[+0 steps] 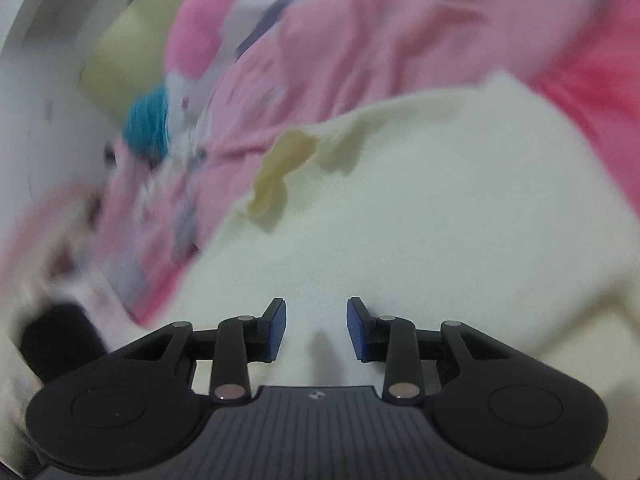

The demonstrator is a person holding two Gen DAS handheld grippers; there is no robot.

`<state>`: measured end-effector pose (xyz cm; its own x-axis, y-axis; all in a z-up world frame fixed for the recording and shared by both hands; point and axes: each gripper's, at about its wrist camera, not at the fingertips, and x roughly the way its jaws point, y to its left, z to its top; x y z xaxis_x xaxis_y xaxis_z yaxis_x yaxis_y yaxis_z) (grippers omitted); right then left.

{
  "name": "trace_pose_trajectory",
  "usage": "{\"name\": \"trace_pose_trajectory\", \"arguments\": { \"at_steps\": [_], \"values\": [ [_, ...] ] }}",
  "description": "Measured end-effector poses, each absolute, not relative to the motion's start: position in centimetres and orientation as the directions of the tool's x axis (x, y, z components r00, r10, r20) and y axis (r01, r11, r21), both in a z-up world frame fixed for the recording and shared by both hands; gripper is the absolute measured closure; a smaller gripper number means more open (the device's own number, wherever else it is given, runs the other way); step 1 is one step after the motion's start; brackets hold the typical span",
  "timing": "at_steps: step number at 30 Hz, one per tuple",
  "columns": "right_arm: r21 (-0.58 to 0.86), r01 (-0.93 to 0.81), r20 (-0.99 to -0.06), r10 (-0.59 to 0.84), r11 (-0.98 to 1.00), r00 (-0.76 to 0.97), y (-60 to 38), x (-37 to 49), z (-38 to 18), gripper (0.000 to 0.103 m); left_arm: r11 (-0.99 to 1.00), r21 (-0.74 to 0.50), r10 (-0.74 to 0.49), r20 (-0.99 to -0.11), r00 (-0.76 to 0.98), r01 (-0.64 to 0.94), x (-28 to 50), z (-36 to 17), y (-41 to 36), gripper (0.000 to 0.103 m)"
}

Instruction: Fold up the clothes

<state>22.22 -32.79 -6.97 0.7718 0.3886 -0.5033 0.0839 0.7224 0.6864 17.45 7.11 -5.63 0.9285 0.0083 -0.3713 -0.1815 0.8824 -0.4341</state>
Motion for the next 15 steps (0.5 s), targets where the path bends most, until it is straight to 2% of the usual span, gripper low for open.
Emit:
{"name": "trace_pose_trajectory", "arguments": {
  "at_steps": [2,4,7,11,15],
  "values": [
    [0.759,0.107,-0.477,0.436,0.642,0.764,-33.2,21.9,-7.2,0.062,0.869,-0.439,0.046,-0.386,0.921,-0.227,17.8,-6.0,8.0,0.058],
    [0.775,0.119,-0.490,0.472,0.621,0.733,-32.6,22.3,-7.3,0.058,0.852,-0.450,0.067,-0.415,0.907,-0.268,18.3,-6.7,8.6,0.058],
    [0.716,0.118,-0.557,0.462,0.688,0.690,-30.7,23.5,-7.0,0.055,0.830,-0.467,0.073,-0.453,0.889,-0.306,18.7,-7.7,9.2,0.058],
    [0.653,0.076,-0.595,0.449,0.753,0.666,-28.3,25.0,-6.3,0.035,0.815,-0.485,0.058,-0.479,0.876,-0.318,19.1,-8.5,9.7,0.058],
    [0.573,0.022,-0.639,0.430,0.819,0.638,-25.6,26.5,-5.9,0.035,0.812,-0.489,0.048,-0.490,0.871,-0.320,19.2,-9.1,9.7,0.058]
  ]
}}
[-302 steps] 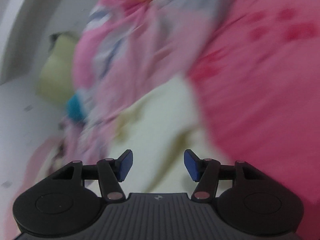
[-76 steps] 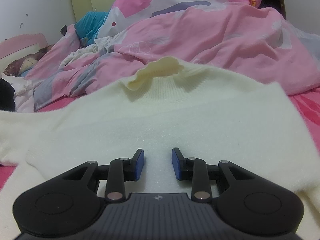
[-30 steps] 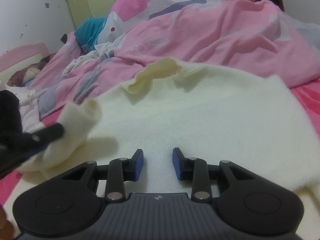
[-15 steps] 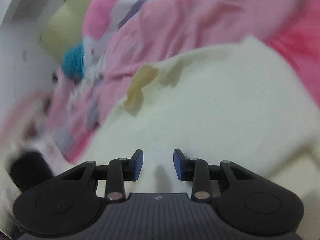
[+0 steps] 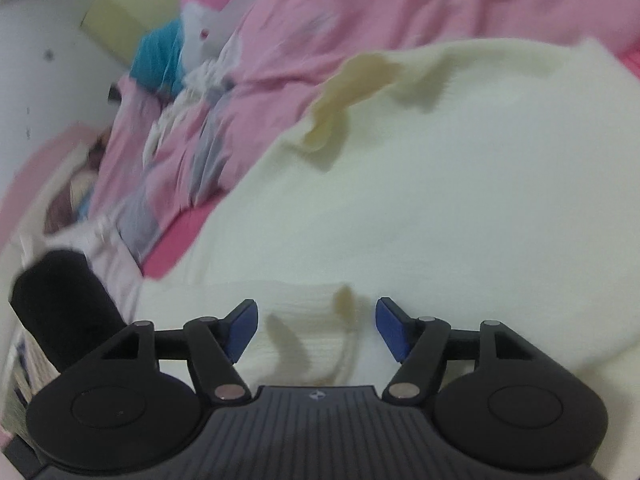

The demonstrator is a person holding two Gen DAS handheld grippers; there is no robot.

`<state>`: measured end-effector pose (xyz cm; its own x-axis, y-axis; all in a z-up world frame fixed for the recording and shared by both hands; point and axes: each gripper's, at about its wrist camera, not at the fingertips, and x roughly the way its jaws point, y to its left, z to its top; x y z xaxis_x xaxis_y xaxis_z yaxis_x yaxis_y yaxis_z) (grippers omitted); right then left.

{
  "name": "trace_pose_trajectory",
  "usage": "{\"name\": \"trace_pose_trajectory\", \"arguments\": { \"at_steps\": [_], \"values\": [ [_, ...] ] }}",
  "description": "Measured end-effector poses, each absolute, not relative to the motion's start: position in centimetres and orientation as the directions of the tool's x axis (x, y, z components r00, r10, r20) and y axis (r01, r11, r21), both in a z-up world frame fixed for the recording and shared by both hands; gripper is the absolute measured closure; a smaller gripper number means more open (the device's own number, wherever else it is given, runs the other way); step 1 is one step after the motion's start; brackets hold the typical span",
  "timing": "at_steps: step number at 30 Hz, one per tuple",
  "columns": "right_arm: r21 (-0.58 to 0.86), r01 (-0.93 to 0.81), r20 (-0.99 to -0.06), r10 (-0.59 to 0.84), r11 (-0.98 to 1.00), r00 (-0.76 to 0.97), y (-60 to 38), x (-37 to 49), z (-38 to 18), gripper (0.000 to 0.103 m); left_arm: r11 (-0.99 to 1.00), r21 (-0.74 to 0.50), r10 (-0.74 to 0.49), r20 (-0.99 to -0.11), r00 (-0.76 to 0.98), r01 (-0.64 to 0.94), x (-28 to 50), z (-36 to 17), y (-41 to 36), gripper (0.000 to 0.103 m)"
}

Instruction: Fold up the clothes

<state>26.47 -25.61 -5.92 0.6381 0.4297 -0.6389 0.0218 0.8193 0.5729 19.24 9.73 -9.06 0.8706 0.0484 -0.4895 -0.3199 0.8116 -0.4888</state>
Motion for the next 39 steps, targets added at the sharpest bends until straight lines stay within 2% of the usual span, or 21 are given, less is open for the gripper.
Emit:
{"name": "trace_pose_trajectory", "arguments": {
  "at_steps": [1,4,6,8,11,18,23,30,39],
  "values": [
    [0.552,0.011,-0.647,0.420,0.834,0.637,-25.1,26.6,-5.8,0.036,0.813,-0.487,0.048,-0.489,0.871,-0.319,19.2,-9.1,9.7,0.058],
    [0.479,-0.021,-0.667,0.379,0.877,0.642,-23.8,26.7,-5.6,0.048,0.817,-0.486,0.045,-0.484,0.874,-0.311,19.4,-9.3,9.7,0.058],
    [0.437,-0.029,-0.677,0.350,0.899,0.647,-23.5,26.5,-5.5,0.064,0.817,-0.491,0.036,-0.480,0.877,-0.302,19.5,-9.4,9.6,0.058],
    [0.438,-0.031,-0.676,0.351,0.899,0.648,-23.8,26.2,-5.4,0.085,0.816,-0.498,0.030,-0.474,0.880,-0.295,19.5,-9.4,9.7,0.058],
    [0.462,-0.034,-0.660,0.369,0.886,0.654,-24.4,25.8,-5.0,0.095,0.810,-0.513,0.018,-0.463,0.886,-0.284,19.4,-9.5,9.8,0.058],
    [0.439,-0.051,-0.586,0.329,0.897,0.741,-25.8,25.1,-1.6,0.097,0.791,-0.572,-0.031,-0.394,0.918,-0.219,18.7,-9.5,10.2,0.057],
    [0.422,0.021,-0.539,0.232,0.906,0.810,-29.8,25.2,0.9,0.097,0.775,-0.591,0.036,-0.311,0.950,-0.223,17.3,-9.0,10.4,0.057],
    [0.389,0.132,-0.527,0.102,0.912,0.844,-36.1,24.9,2.3,0.097,0.768,-0.587,0.030,-0.367,0.930,-0.257,18.2,-9.3,10.4,0.057],
    [0.377,0.171,-0.561,0.077,0.910,0.824,-38.8,24.9,0.3,0.097,0.800,-0.541,0.034,-0.389,0.921,-0.258,18.4,-9.1,9.8,0.057]
  ]
}}
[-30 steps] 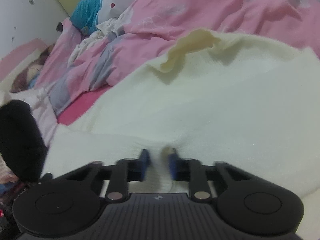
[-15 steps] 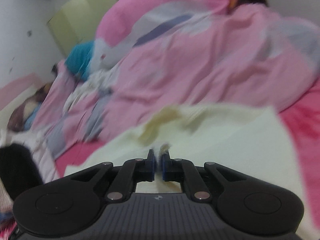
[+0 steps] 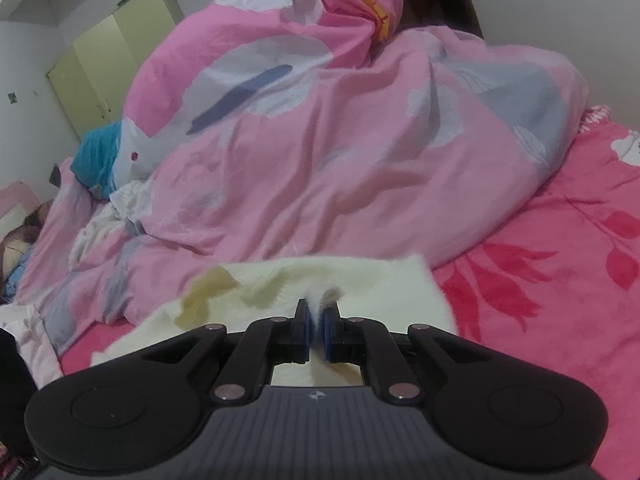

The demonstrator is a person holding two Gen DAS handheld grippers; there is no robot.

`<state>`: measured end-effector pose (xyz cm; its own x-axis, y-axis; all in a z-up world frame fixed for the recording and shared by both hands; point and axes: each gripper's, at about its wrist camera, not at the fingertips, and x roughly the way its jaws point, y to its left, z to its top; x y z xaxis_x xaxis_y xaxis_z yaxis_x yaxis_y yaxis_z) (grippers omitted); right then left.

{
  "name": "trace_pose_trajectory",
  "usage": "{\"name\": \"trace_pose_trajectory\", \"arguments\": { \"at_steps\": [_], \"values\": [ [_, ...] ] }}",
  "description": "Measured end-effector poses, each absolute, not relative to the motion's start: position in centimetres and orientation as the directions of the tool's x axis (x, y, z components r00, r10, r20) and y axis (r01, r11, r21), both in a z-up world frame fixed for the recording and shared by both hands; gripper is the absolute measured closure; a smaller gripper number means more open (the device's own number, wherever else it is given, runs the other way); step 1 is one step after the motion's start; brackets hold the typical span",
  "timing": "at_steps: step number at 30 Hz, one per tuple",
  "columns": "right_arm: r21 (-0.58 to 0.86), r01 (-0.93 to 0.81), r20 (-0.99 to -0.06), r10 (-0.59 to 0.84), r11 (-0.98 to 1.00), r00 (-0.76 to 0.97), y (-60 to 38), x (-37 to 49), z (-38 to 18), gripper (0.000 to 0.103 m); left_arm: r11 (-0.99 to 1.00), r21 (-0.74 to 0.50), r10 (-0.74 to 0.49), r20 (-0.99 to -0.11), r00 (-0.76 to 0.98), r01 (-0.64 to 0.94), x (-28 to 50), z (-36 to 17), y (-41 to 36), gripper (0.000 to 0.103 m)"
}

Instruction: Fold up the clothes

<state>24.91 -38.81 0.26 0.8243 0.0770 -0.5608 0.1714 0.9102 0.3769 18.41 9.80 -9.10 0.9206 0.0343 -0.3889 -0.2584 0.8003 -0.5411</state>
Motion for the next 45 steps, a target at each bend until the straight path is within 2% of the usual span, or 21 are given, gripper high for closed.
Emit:
{"name": "trace_pose_trajectory", "arguments": {
  "at_steps": [4,8,11,15,18,19,22,24,27,29,32,35,38,42,43,45],
  "values": [
    [0.353,0.193,-0.614,0.071,0.916,0.786,-39.4,25.2,-2.0,0.097,0.852,-0.471,0.027,-0.397,0.917,-0.229,19.0,-7.7,8.6,0.057],
    [0.375,0.164,-0.584,0.095,0.912,0.806,-39.9,25.0,-1.5,0.097,0.948,-0.302,-0.024,-0.388,0.921,-0.102,20.9,-5.0,5.1,0.057],
    [0.353,0.151,-0.588,0.094,0.924,0.803,-39.8,25.3,-1.9,0.097,0.977,-0.209,-0.065,-0.449,0.891,-0.034,22.9,-4.9,2.5,0.057],
    [0.275,0.178,-0.656,0.050,0.945,0.753,-40.3,25.6,-4.9,0.095,0.990,-0.141,-0.057,-0.511,0.858,-0.018,23.6,-7.6,0.5,0.057],
    [0.300,0.199,-0.643,0.044,0.933,0.765,-41.5,24.7,-4.8,0.094,0.984,-0.176,-0.073,-0.515,0.854,-0.022,23.5,-7.9,1.0,0.056],
    [0.271,0.216,-0.625,0.001,0.938,0.781,-41.4,24.0,-3.9,0.093,0.983,-0.184,-0.075,-0.519,0.852,-0.025,23.7,-8.0,1.1,0.056],
    [0.197,0.139,-0.551,-0.008,0.971,0.834,-39.3,21.8,-1.7,0.092,0.981,-0.191,-0.078,-0.524,0.848,-0.028,23.9,-8.2,1.1,0.056],
    [0.145,0.026,-0.560,0.060,0.989,0.827,-36.7,21.2,-1.7,0.092,0.982,-0.184,-0.073,-0.524,0.849,-0.029,23.8,-8.2,1.0,0.055],
    [-0.028,-0.055,-0.621,0.026,0.998,0.784,-33.5,20.9,-4.3,0.093,0.982,-0.185,-0.067,-0.528,0.847,-0.037,23.7,-8.3,1.2,0.051],
    [0.011,-0.047,-0.616,0.044,0.999,0.787,-34.5,19.8,-5.1,0.093,0.979,-0.198,-0.071,-0.534,0.843,-0.044,23.8,-8.5,1.4,0.046],
    [0.051,-0.013,-0.624,0.042,0.999,0.780,-35.4,18.7,-4.6,0.093,0.973,-0.227,-0.085,-0.543,0.835,-0.049,24.0,-8.7,1.9,0.044],
    [0.006,-0.025,-0.579,0.024,1.000,0.815,-33.9,18.1,-2.7,0.092,0.974,-0.222,-0.080,-0.540,0.838,-0.050,23.9,-8.8,1.8,0.044],
    [-0.028,-0.127,-0.553,0.090,0.992,0.829,-30.7,18.9,-2.6,0.092,0.975,-0.215,-0.076,-0.539,0.839,-0.050,23.9,-8.8,1.7,0.044],
    [-0.158,-0.234,-0.602,0.094,0.959,0.793,-27.5,19.9,-6.1,0.093,0.975,-0.215,-0.077,-0.538,0.839,-0.049,23.9,-8.8,1.8,0.043],
    [-0.173,-0.247,-0.580,0.103,0.953,0.808,-27.7,19.1,-6.4,0.093,0.974,-0.219,-0.079,-0.538,0.839,-0.049,23.9,-8.8,1.9,0.043],
    [-0.113,-0.228,-0.593,0.119,0.967,0.796,-29.0,18.2,-5.5,0.093,0.971,-0.236,-0.091,-0.537,0.839,-0.047,23.9,-8.8,2.2,0.043]
  ]
}}
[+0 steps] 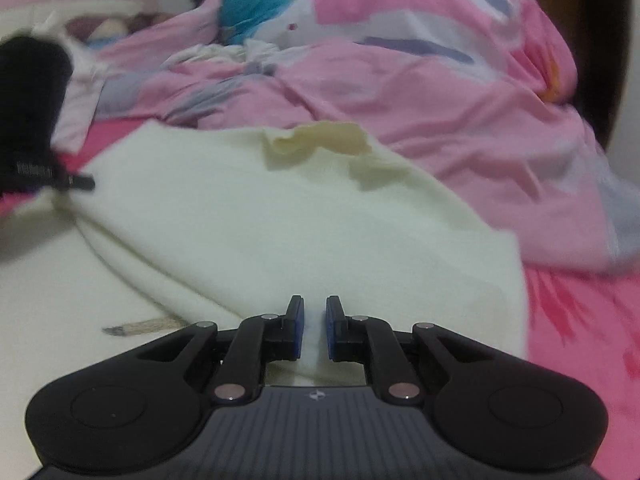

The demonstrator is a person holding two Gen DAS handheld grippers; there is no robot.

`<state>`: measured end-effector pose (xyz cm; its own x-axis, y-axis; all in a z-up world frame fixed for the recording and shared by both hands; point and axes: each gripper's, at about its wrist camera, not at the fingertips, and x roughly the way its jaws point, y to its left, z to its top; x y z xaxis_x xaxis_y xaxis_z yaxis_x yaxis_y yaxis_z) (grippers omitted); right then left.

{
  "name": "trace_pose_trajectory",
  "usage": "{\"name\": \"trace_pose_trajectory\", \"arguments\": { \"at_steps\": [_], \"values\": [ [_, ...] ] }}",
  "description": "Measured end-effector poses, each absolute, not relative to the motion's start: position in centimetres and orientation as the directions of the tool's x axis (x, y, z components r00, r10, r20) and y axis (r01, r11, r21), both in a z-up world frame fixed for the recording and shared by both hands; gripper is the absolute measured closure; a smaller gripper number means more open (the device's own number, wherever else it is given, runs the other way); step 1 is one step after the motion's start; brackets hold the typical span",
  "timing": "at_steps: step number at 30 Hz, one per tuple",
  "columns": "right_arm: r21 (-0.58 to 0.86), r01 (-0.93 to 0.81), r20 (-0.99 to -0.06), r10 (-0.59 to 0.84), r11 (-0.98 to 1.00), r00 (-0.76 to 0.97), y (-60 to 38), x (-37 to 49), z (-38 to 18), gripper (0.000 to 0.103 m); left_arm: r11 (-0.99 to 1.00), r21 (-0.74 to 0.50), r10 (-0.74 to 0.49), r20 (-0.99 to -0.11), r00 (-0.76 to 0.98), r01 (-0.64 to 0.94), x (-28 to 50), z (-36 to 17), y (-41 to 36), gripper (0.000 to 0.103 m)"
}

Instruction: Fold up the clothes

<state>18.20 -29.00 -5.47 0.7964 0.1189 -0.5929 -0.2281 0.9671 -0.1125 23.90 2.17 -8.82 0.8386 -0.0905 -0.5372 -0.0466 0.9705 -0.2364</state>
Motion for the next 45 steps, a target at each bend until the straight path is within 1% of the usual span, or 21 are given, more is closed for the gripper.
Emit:
{"name": "trace_pose_trajectory", "arguments": {
  "at_steps": [3,5,7,10,13,14,15,18,24,27,29,31,32,35,39,40,41,42,43,44,45],
  "values": [
    [-0.163,-0.209,-0.626,0.063,0.964,0.778,-29.8,16.9,-5.1,0.093,0.965,-0.260,-0.103,-0.517,0.850,-0.041,23.5,-8.5,2.5,0.043],
    [-0.123,-0.188,-0.631,0.070,0.974,0.773,-30.6,16.7,-4.0,0.093,0.969,-0.243,-0.092,-0.469,0.878,-0.029,22.5,-7.6,2.2,0.044],
    [-0.080,-0.173,-0.592,0.093,0.982,0.800,-30.8,17.2,-2.4,0.092,0.982,-0.189,-0.085,-0.397,0.914,0.009,21.1,-6.5,1.2,0.044],
    [-0.031,-0.169,-0.542,0.125,0.985,0.831,-30.7,18.9,-1.1,0.092,0.987,-0.096,-0.152,-0.357,0.922,0.125,20.5,-5.6,-1.4,0.044],
    [-0.033,-0.098,-0.587,0.060,0.995,0.808,-31.6,21.9,-3.1,0.093,0.966,-0.020,-0.236,-0.463,0.855,0.256,22.0,-6.7,-4.5,0.045],
    [-0.060,-0.050,-0.615,0.003,0.997,0.789,-32.2,22.9,-4.4,0.092,0.955,-0.010,-0.255,-0.538,0.803,0.297,23.0,-7.7,-5.5,0.045],
    [-0.049,-0.022,-0.622,-0.013,0.999,0.783,-33.2,23.5,-5.7,0.093,0.953,-0.009,-0.258,-0.550,0.794,0.304,23.3,-8.0,-5.7,0.045],
    [0.124,0.031,-0.606,0.051,0.992,0.794,-35.9,23.2,-5.5,0.094,0.949,-0.036,-0.278,-0.559,0.781,0.312,23.6,-7.7,-5.4,0.045],
    [0.147,0.029,-0.570,0.061,0.989,0.820,-35.8,22.8,-4.4,0.093,0.941,-0.088,-0.328,-0.479,0.815,0.327,24.2,-5.3,-5.4,0.046],
    [0.148,0.034,-0.569,0.057,0.988,0.820,-35.9,24.3,-4.7,0.093,0.956,-0.031,-0.264,-0.527,0.808,0.292,26.2,-7.4,-6.9,0.043],
    [0.150,0.056,-0.595,0.045,0.987,0.802,-36.6,25.2,-5.9,0.096,0.963,0.009,-0.219,-0.558,0.801,0.270,27.5,-8.9,-7.9,0.036],
    [0.181,0.079,-0.596,0.045,0.980,0.802,-37.6,25.5,-6.0,0.099,0.964,0.039,-0.200,-0.548,0.812,0.264,27.2,-8.7,-8.2,0.035],
    [0.166,0.123,-0.590,-0.001,0.978,0.808,-37.9,25.2,-5.6,0.099,0.964,0.037,-0.200,-0.548,0.813,0.262,27.2,-8.7,-8.1,0.035],
    [0.144,0.175,-0.574,-0.062,0.974,0.817,-38.1,24.2,-4.5,0.095,0.966,0.021,-0.204,-0.549,0.811,0.258,27.1,-8.8,-7.7,0.034],
    [0.129,0.004,-0.543,0.068,0.992,0.837,-34.7,23.9,-3.4,0.092,0.966,0.022,-0.203,-0.547,0.812,0.256,27.1,-8.9,-7.8,0.033],
    [0.095,0.002,-0.559,0.051,0.995,0.828,-34.2,24.8,-3.8,0.086,0.966,0.010,-0.210,-0.547,0.811,0.257,27.1,-8.9,-7.6,0.032],
    [0.060,0.002,-0.574,0.033,0.998,0.818,-33.7,25.7,-4.3,0.077,0.966,-0.004,-0.218,-0.546,0.809,0.258,27.2,-8.9,-7.4,0.030],
    [0.025,0.000,-0.589,0.014,1.000,0.808,-33.3,26.6,-4.7,0.075,0.964,-0.023,-0.233,-0.544,0.806,0.263,27.3,-8.9,-7.2,0.029],
    [0.004,0.049,-0.608,-0.037,0.999,0.793,-34.1,27.8,-5.5,0.073,0.960,-0.045,-0.257,-0.542,0.800,0.278,27.3,-8.9,-7.0,0.021],
    [0.074,0.085,-0.609,-0.023,0.994,0.792,-35.6,28.3,-5.7,0.069,0.952,-0.068,-0.287,-0.542,0.790,0.299,27.4,-8.9,-6.9,0.003],
    [0.121,0.123,-0.607,-0.025,0.985,0.794,-36.4,27.7,-5.3,0.070,0.935,-0.100,-0.338,-0.542,0.769,0.340,27.5,-8.9,-6.8,0.000]
  ]
}}
